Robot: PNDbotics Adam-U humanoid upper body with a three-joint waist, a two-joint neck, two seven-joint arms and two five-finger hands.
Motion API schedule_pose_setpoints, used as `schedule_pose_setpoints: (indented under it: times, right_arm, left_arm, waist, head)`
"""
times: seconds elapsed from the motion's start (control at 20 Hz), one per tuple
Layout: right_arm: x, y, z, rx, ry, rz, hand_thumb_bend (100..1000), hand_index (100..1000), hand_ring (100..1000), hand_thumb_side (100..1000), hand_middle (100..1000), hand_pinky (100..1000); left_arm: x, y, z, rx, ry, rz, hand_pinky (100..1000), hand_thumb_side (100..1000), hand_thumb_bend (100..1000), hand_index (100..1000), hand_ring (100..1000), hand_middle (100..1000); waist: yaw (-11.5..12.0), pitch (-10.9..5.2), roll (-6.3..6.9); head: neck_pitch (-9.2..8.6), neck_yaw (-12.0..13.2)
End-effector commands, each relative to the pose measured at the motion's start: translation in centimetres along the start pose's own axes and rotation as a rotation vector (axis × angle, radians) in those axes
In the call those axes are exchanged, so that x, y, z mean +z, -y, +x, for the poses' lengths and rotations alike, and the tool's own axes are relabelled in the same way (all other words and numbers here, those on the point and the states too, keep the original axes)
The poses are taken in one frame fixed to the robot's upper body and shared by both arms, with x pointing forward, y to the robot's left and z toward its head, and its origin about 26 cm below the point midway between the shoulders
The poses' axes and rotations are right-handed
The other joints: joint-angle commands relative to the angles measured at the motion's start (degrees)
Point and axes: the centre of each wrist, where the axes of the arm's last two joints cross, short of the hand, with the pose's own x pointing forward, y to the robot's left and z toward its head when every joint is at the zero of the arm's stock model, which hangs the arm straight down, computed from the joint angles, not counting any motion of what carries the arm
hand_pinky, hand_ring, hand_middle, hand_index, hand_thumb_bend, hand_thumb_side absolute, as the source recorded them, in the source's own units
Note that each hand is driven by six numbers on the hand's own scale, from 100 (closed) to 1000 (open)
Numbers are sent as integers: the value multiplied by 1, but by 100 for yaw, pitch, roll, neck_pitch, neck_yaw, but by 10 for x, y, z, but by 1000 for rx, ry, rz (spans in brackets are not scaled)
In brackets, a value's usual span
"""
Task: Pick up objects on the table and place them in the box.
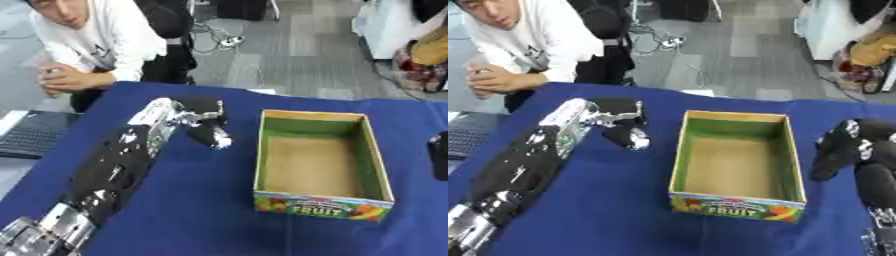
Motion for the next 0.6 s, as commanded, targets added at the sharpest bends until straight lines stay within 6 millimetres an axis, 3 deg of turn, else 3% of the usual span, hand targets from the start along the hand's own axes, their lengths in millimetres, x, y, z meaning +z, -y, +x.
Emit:
schedule_pose_setpoints:
  times: [0.05, 0.15, 0.2, 0.35, 0.6]
  right_arm:
    - [-5, 0, 2, -1, 23, -4, 100, 457, 234, 907, 359, 100]
    - [-5, 0, 3, -3, 25, -4, 100, 457, 234, 908, 359, 100]
    - [-5, 0, 3, -4, 27, -4, 100, 457, 234, 907, 359, 100]
    - [-6, 0, 3, -7, 31, -4, 100, 457, 235, 907, 359, 100]
    - [-8, -1, 4, -15, 42, -6, 100, 457, 236, 906, 360, 100]
  left_arm:
    - [-3, -28, 9, -63, 59, 61, 100, 748, 100, 384, 100, 212]
    - [-7, -36, 19, -91, 107, 94, 100, 791, 100, 387, 100, 214]
    - [-10, -40, 24, -102, 137, 111, 100, 755, 100, 388, 100, 214]
    - [-18, -48, 40, -129, 238, 157, 100, 763, 100, 393, 100, 217]
    - [-34, -48, 59, -138, 398, 195, 100, 775, 100, 403, 100, 222]
  waist:
    - [-22, -106, 6]
    - [-33, -106, 12]
    - [-39, -105, 14]
    - [-55, -103, 18]
    - [-102, -92, 15]
  head:
    - [-37, 60]
    - [-49, 72]
    - [-56, 78]
    - [-65, 93]
    - [-87, 153]
